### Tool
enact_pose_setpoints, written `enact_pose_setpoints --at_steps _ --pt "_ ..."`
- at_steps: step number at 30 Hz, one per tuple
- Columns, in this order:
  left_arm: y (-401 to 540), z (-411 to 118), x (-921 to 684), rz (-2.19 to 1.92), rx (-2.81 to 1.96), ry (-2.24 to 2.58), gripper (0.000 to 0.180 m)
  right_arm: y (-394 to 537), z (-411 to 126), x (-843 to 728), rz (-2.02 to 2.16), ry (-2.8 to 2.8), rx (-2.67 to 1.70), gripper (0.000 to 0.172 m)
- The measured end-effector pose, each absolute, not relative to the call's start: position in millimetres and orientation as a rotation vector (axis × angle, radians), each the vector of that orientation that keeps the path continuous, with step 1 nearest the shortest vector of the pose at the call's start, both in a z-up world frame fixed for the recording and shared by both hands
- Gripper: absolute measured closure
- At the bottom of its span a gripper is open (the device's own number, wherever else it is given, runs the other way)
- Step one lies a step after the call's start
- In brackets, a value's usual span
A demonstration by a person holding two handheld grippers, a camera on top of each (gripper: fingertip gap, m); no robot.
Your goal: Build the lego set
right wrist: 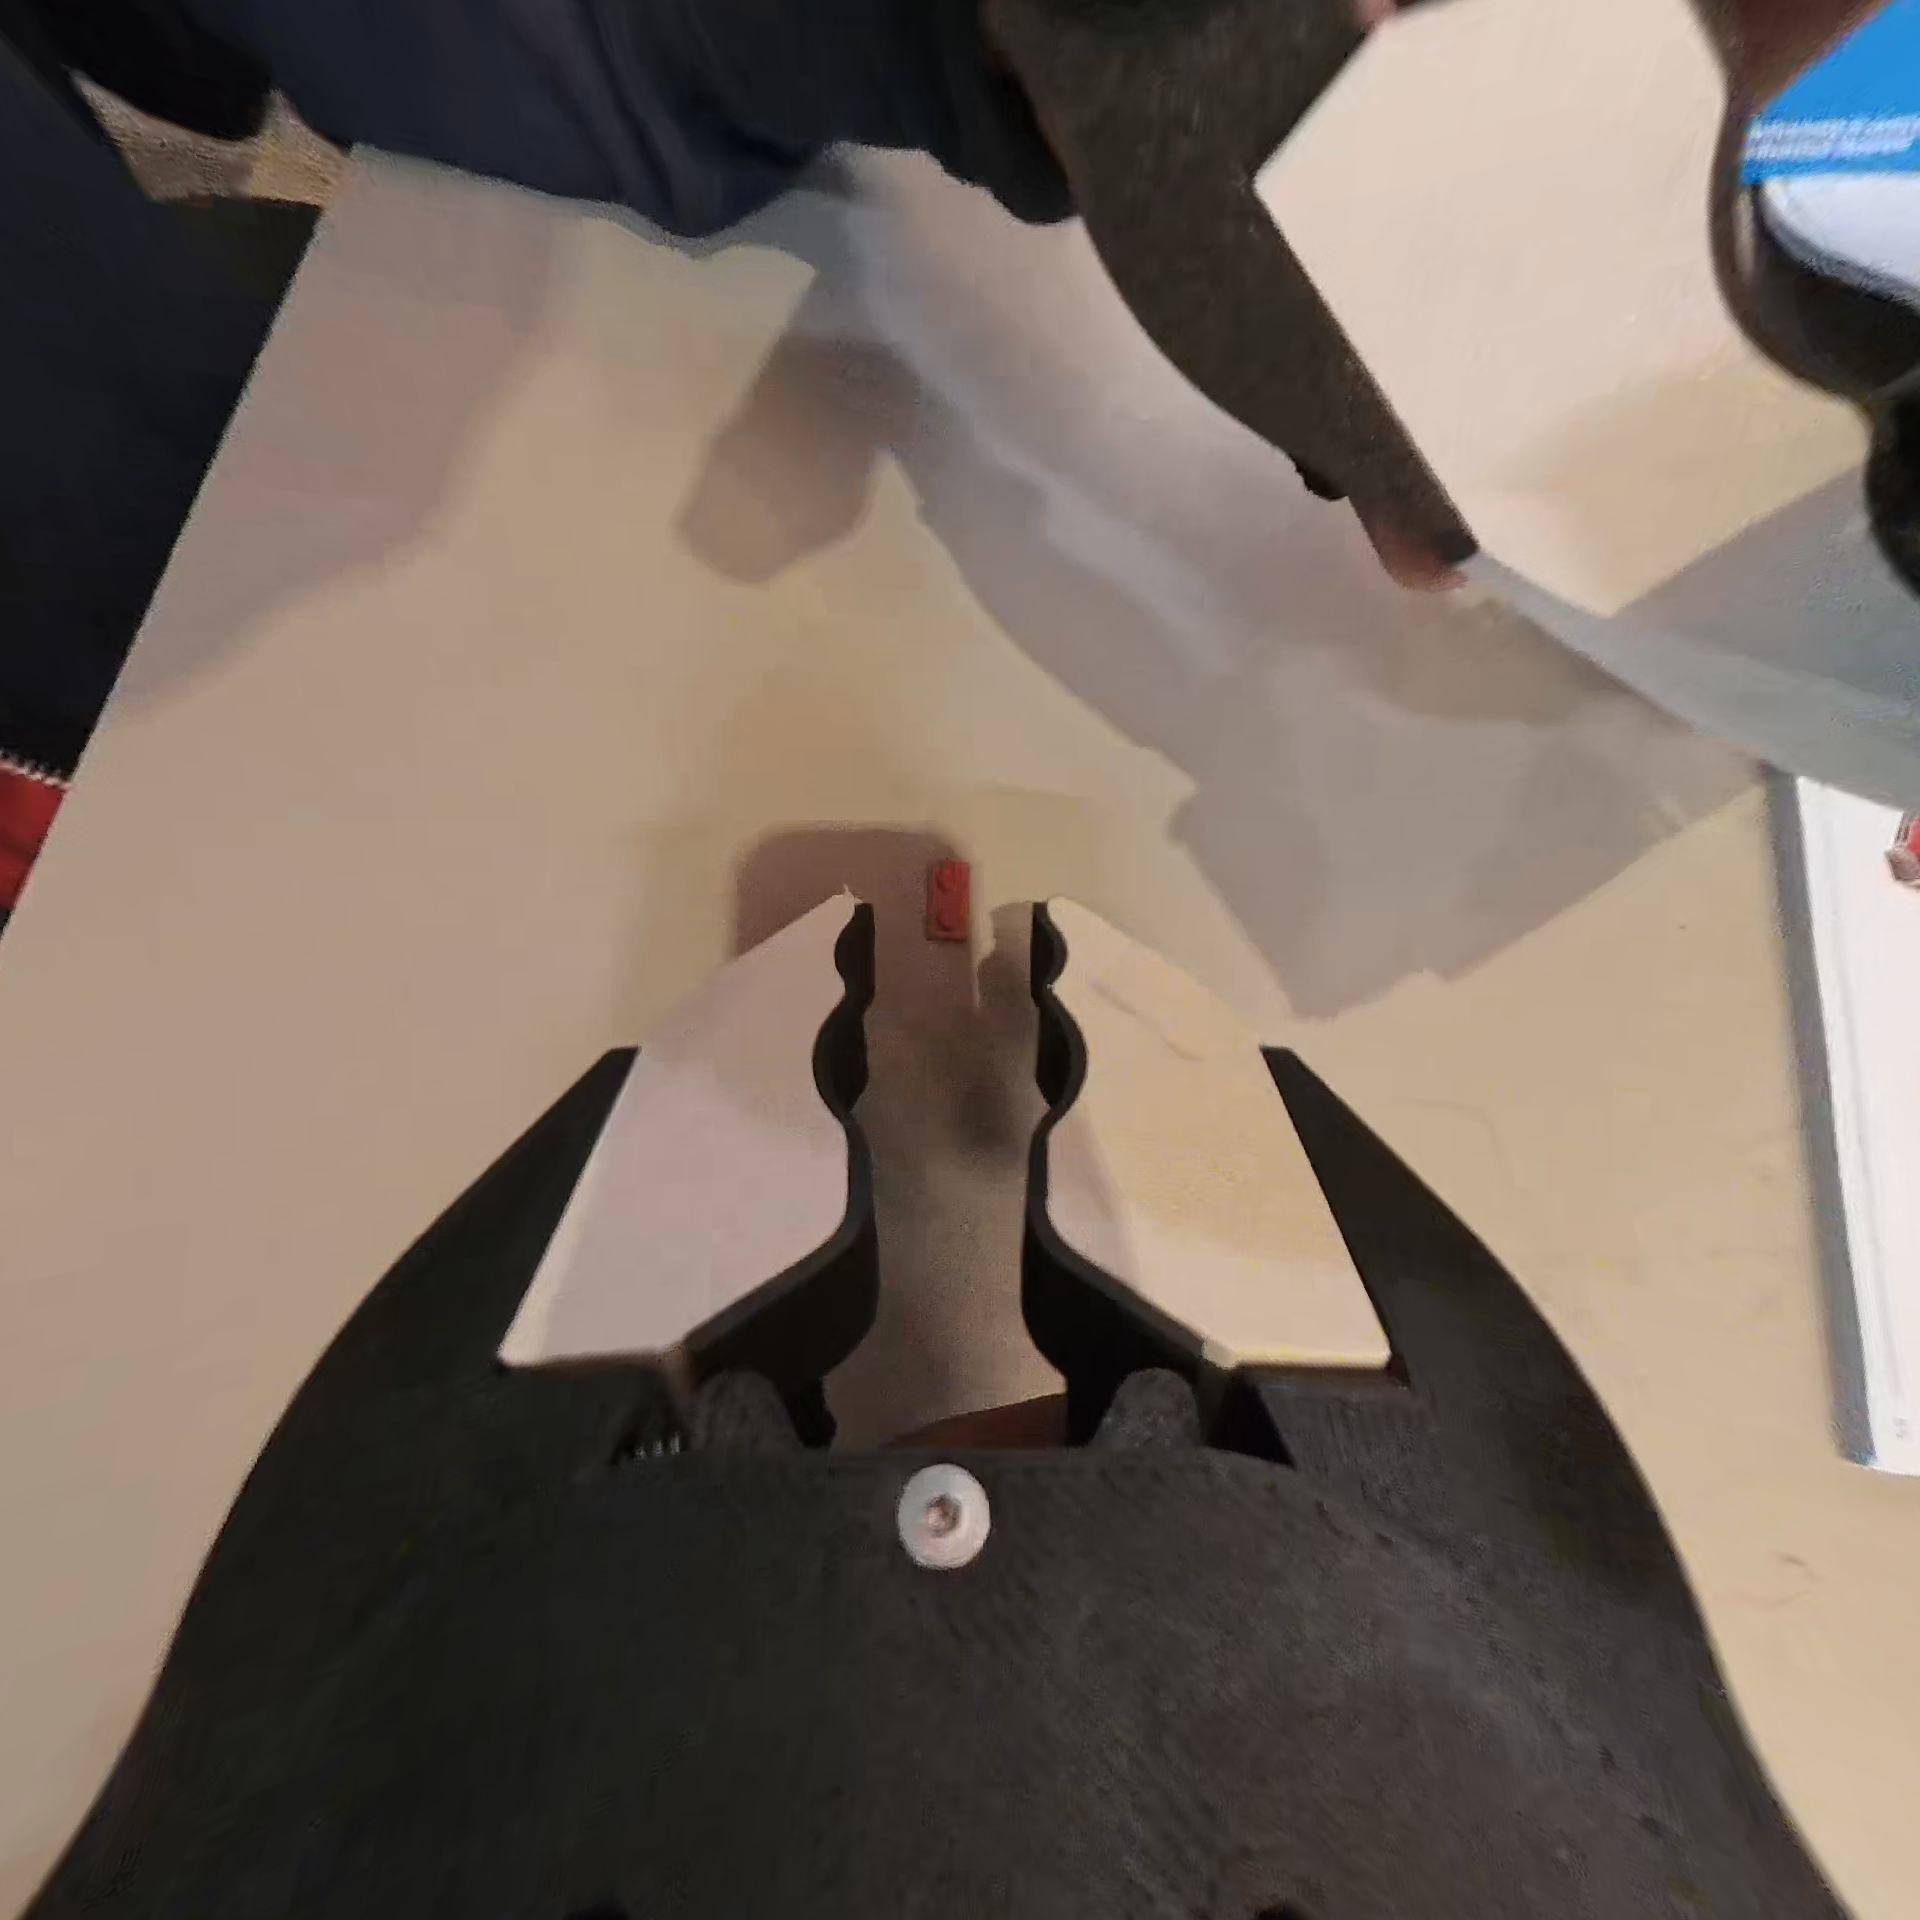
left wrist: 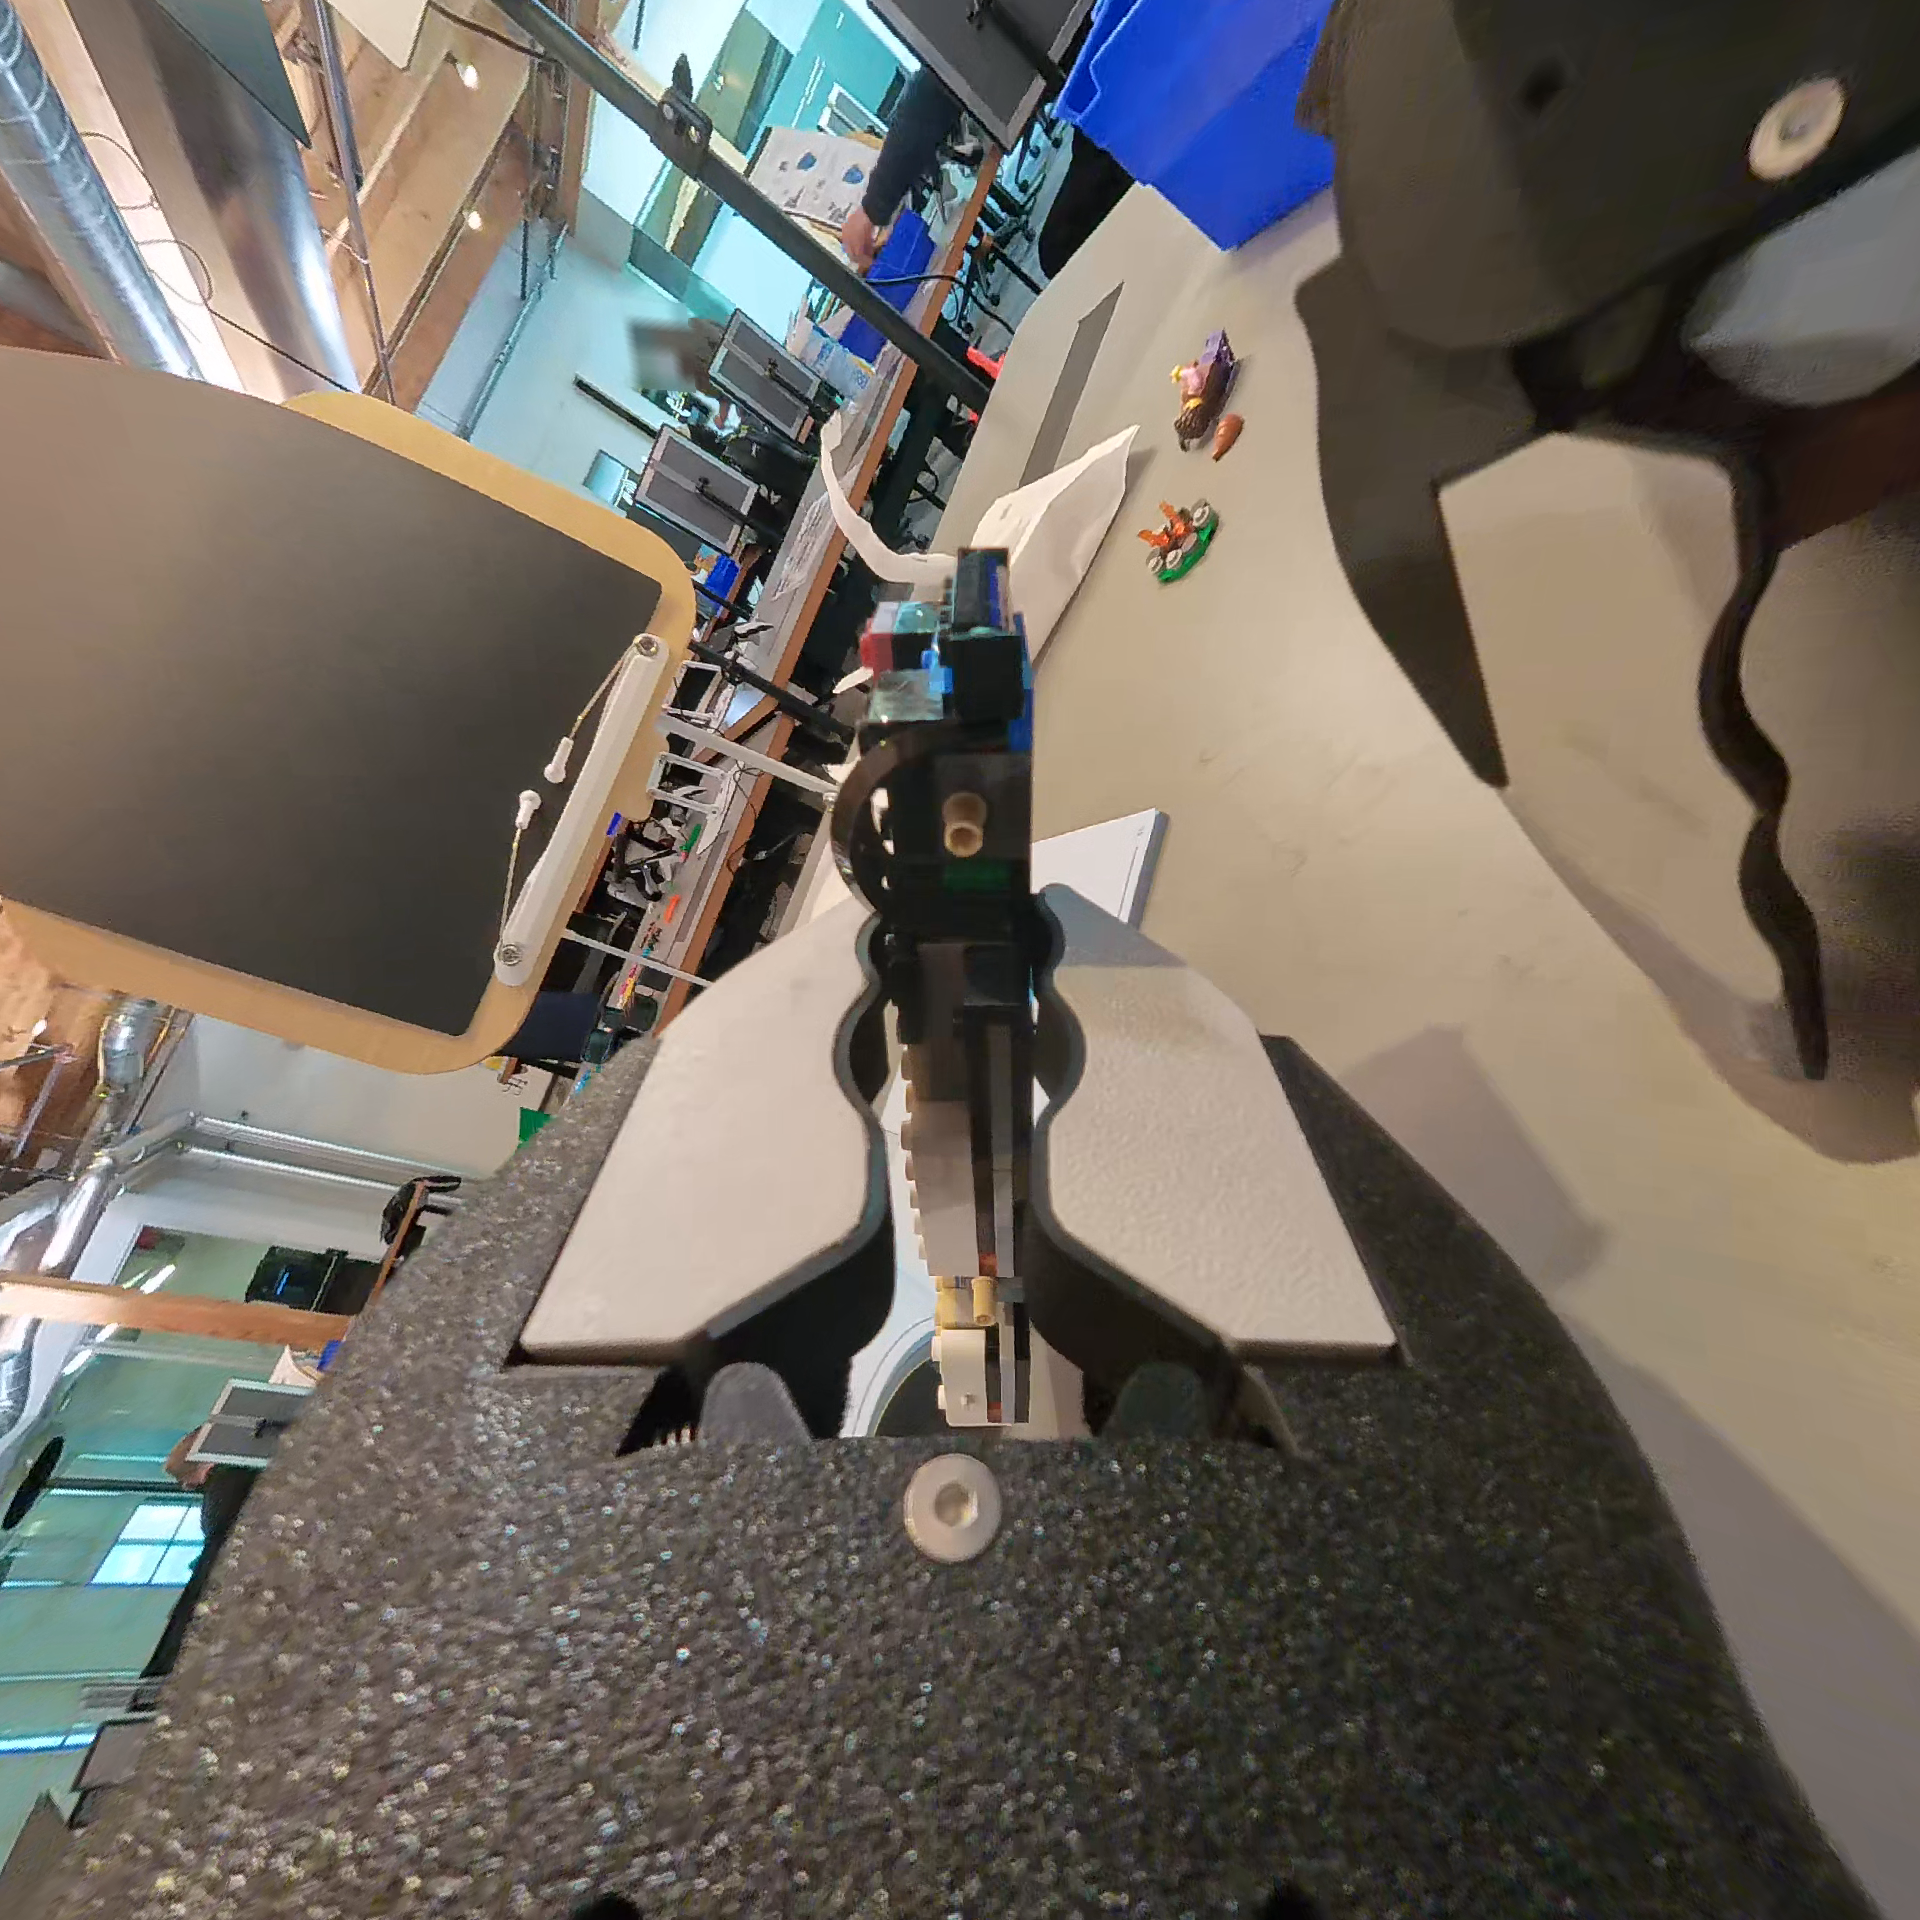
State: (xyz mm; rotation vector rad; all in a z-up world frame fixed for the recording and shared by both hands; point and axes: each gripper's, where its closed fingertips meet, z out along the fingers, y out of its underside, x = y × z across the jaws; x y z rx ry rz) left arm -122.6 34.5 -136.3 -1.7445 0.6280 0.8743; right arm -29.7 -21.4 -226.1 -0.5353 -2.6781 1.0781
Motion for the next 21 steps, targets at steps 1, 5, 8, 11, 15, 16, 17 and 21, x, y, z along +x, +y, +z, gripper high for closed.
enact_pose_setpoints --at_steps 1,5,8,11,15,16,17,21 --pt "34 -136 -123 0.878 -1.743 0.629 0.156 -22 -229 -31 1.061 -2.683 -0.549 0.143" --pt "34 -139 -125 0.901 -1.744 0.64 0.156 -23 -238 -32 1.026 -2.716 -0.582 0.149" --pt "35 -140 -125 0.905 -1.744 0.645 0.156 -25 -241 -31 1.013 -2.733 -0.591 0.152" --pt "35 -142 -126 0.909 -1.742 0.65 0.156 -28 -243 -30 1.009 -2.739 -0.58 0.164" --pt "35 -143 -126 0.907 -1.732 0.656 0.156 -27 -243 -28 0.989 -2.749 -0.552 0.164" --pt "35 -144 -126 0.904 -1.734 0.66 0.156 -25 -241 -28 0.992 -2.75 -0.541 0.164" --pt "35 -145 -125 0.904 -1.736 0.666 0.156 -24 -237 -26 1.009 -2.747 -0.517 0.164" --pt "36 -148 -123 0.921 -1.728 0.712 0.156 -18 -200 -17 1.133 -2.709 -0.388 0.164"
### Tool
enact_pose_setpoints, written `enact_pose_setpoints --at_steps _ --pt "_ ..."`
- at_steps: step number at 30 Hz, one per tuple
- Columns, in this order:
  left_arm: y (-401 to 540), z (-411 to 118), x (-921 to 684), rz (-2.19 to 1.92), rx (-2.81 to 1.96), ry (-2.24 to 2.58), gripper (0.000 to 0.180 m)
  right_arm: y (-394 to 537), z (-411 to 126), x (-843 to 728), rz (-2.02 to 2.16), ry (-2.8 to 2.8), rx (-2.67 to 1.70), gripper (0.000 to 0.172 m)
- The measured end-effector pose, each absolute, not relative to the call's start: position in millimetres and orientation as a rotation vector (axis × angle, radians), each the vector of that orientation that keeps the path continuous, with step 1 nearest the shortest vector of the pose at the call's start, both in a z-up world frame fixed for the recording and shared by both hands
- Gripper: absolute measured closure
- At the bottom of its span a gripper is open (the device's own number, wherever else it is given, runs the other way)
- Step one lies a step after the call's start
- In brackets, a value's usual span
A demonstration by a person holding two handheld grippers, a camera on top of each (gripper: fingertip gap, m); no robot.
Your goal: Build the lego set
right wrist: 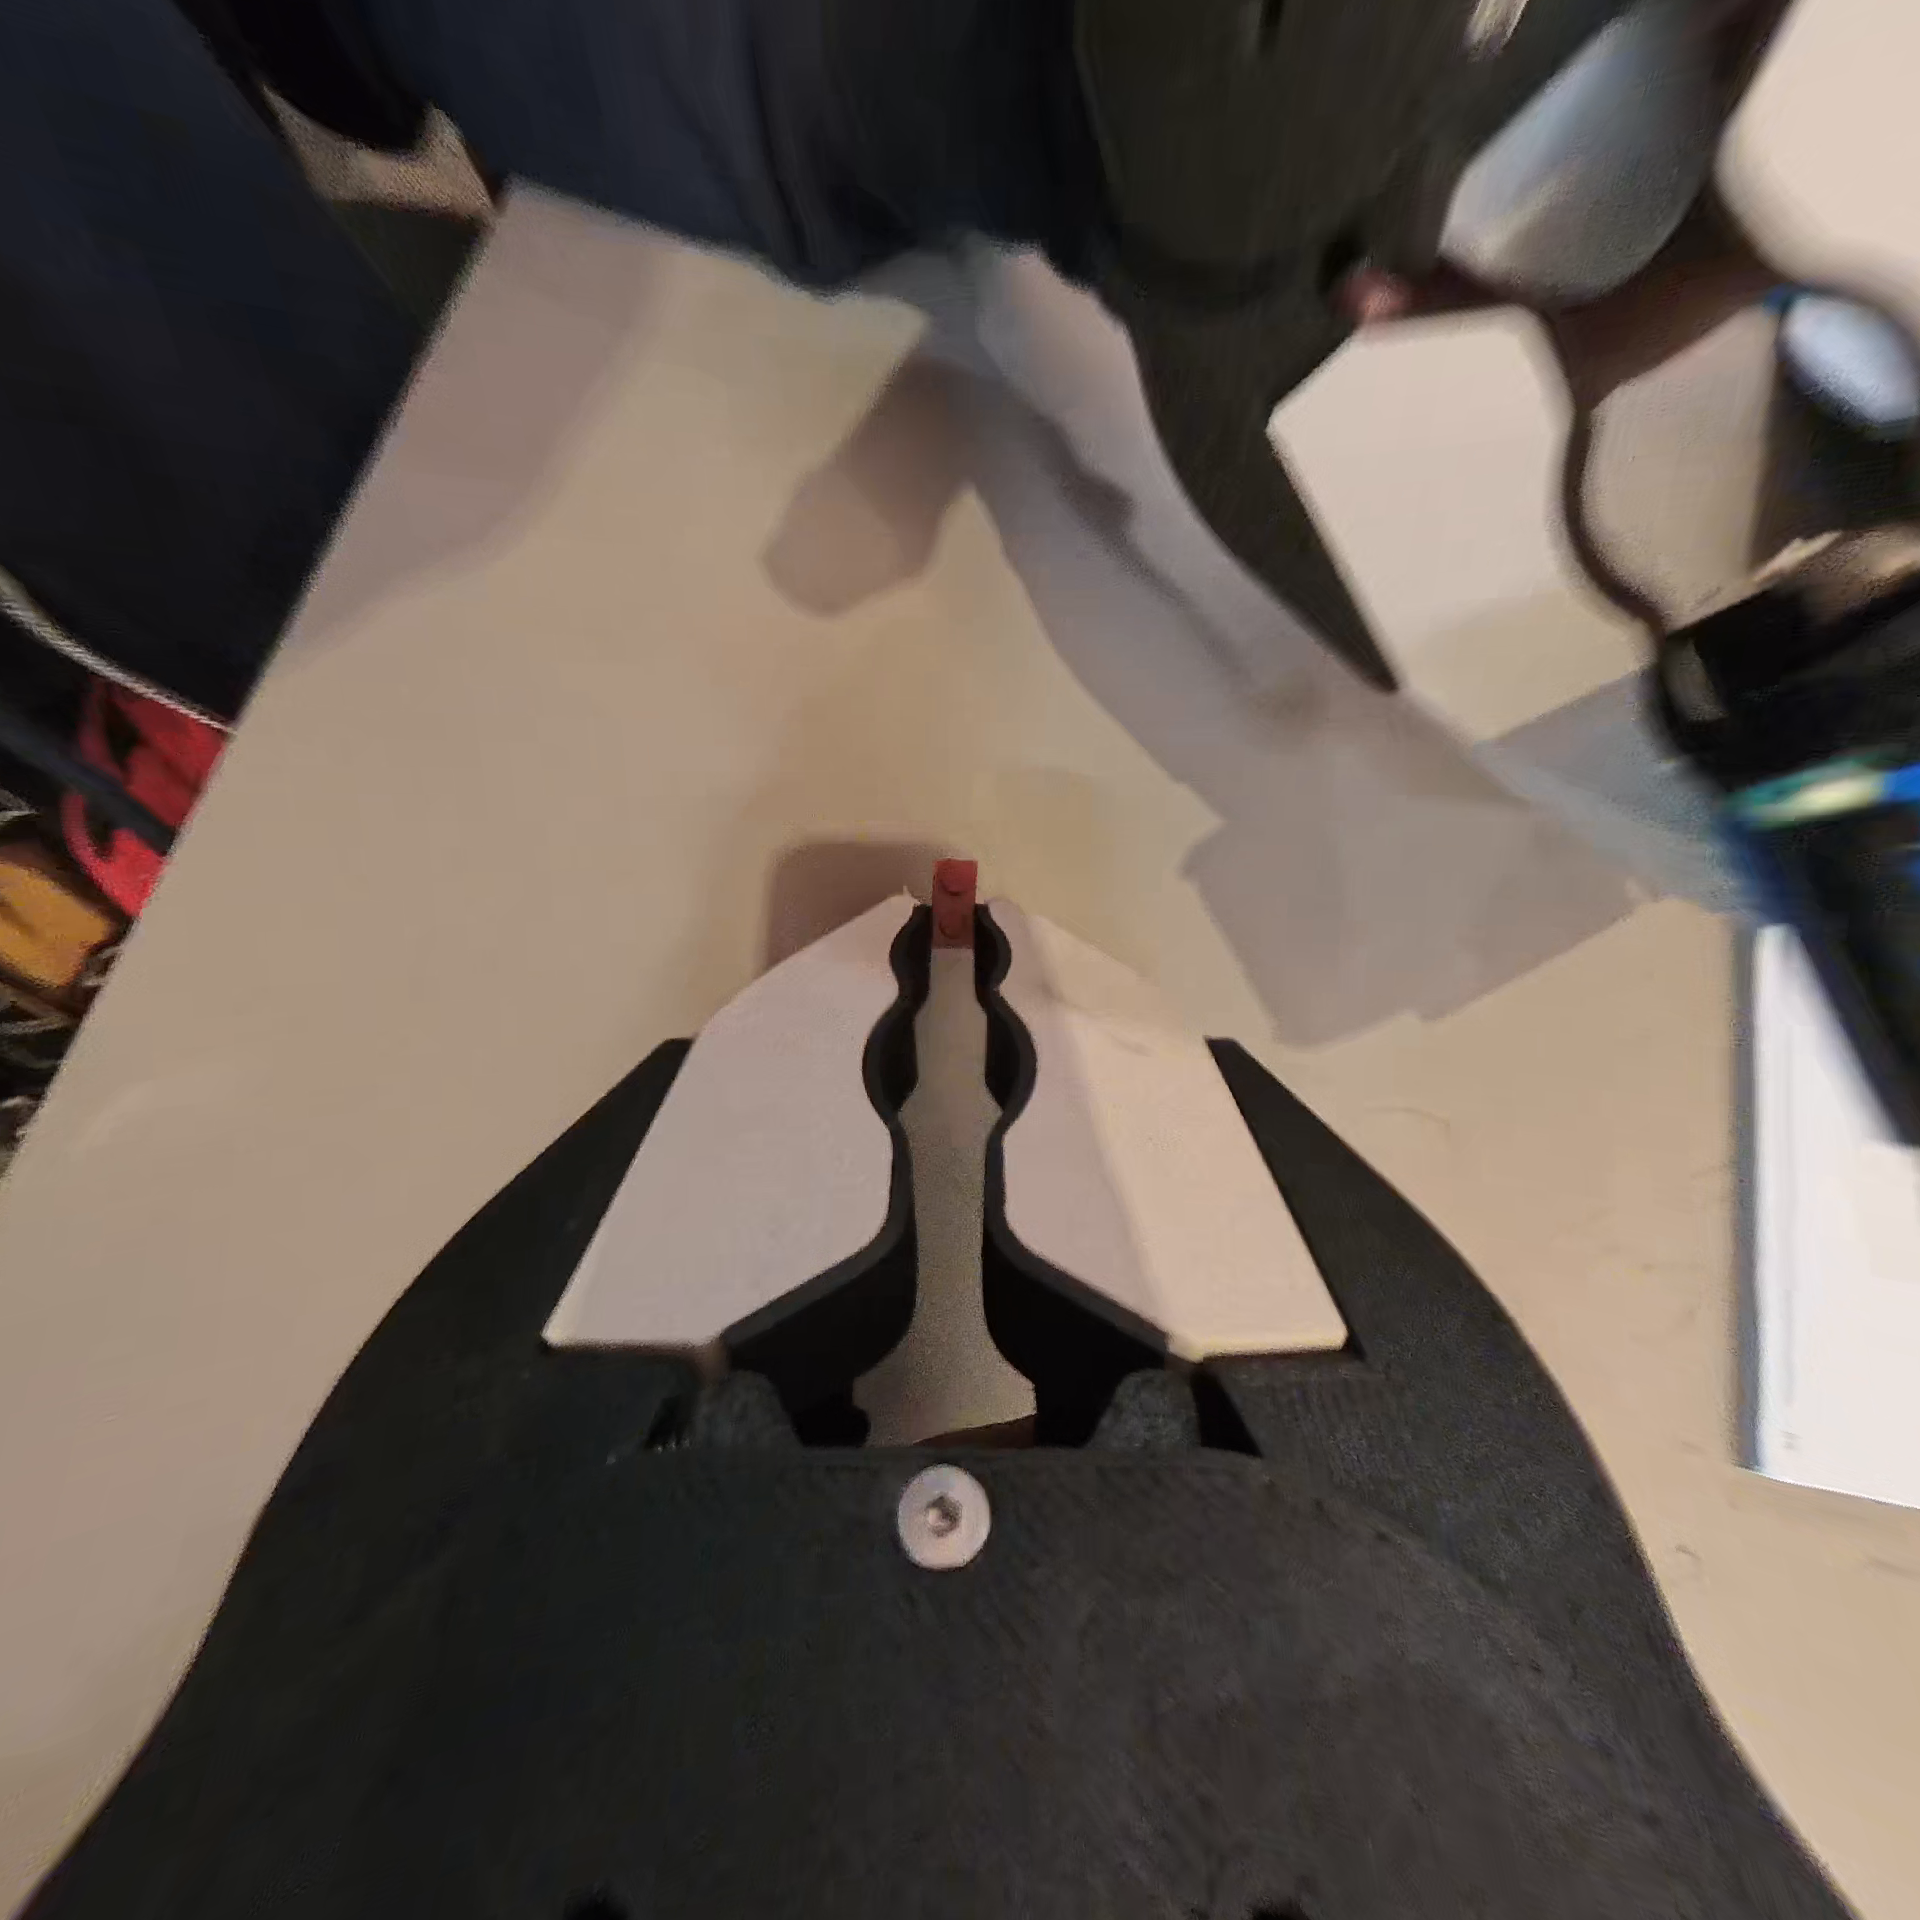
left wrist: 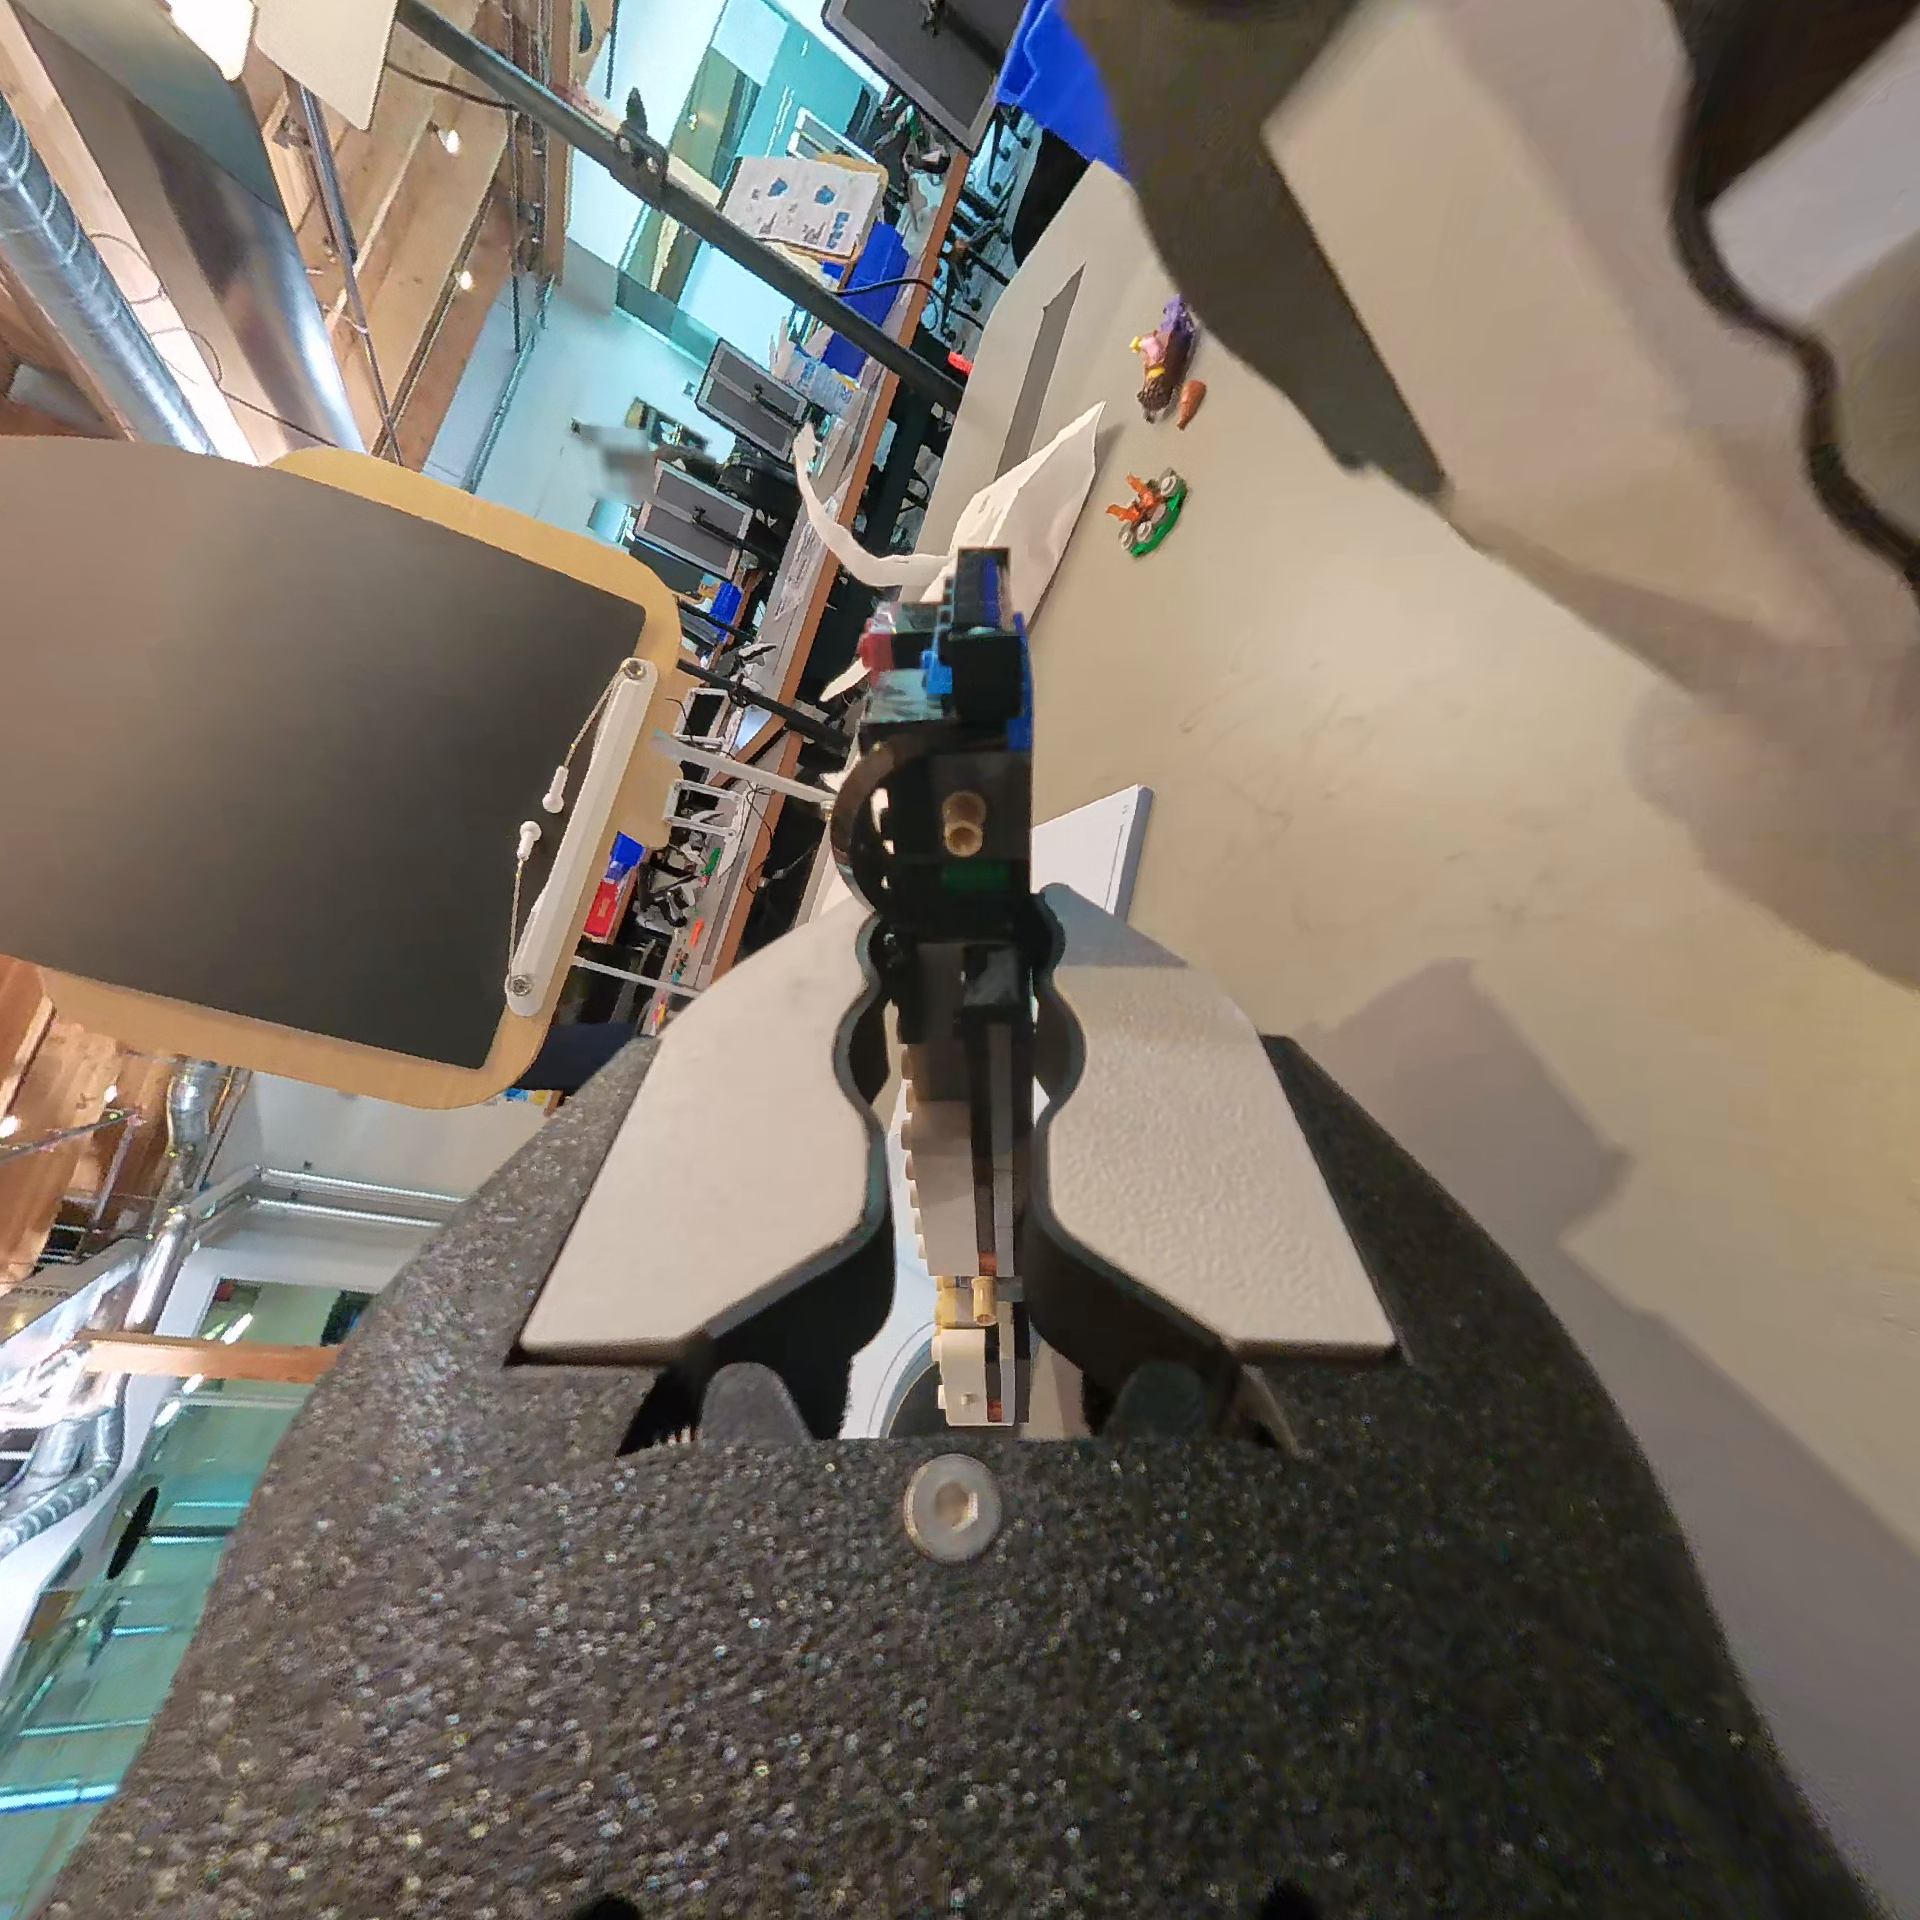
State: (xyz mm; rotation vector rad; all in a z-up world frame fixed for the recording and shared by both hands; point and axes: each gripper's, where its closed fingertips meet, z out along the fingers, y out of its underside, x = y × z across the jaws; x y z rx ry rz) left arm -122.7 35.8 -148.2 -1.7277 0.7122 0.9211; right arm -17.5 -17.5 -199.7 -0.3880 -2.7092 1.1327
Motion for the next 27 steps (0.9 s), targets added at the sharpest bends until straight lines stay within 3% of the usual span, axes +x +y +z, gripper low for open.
enact_pose_setpoints --at_steps 9,27 --pt "40 -159 -101 0.969 -1.69 0.903 0.156 9 -110 -26 1.221 -2.486 -0.324 0.164" --pt "44 -167 -66 1.064 -1.557 1.155 0.156 16 -137 -20 1.069 -2.621 -0.277 0.165"
